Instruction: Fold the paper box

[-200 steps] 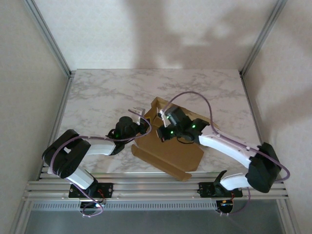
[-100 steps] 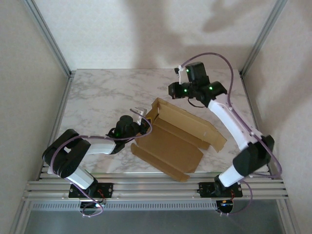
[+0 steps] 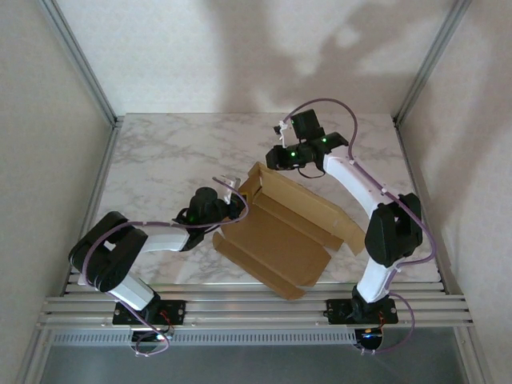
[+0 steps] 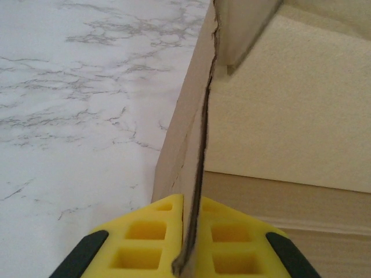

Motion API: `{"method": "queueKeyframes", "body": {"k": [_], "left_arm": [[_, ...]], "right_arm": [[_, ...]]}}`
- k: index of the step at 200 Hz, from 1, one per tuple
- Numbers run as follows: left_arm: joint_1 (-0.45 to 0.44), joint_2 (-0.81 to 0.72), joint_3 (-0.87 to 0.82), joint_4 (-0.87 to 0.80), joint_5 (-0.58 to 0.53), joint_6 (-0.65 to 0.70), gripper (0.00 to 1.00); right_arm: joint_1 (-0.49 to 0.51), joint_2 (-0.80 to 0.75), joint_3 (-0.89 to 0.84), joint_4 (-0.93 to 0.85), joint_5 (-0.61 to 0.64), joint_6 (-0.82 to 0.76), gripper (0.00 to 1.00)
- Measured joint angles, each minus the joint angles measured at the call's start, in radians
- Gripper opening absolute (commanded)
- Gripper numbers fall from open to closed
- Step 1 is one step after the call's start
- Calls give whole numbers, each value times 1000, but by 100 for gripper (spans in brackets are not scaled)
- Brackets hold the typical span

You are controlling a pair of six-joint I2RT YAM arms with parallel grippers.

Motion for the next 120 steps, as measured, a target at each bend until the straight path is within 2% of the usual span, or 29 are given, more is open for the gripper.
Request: {"method": "queueKeyframes", "body": {"k": [53, 120], "left_arm": [[8, 0, 16, -53, 13, 7, 10], [20, -5, 51, -124, 35, 26, 10]], "right_arm": [[5, -36, -111, 61, -42, -3, 34], [29, -48, -151, 128, 64, -16, 34]]}}
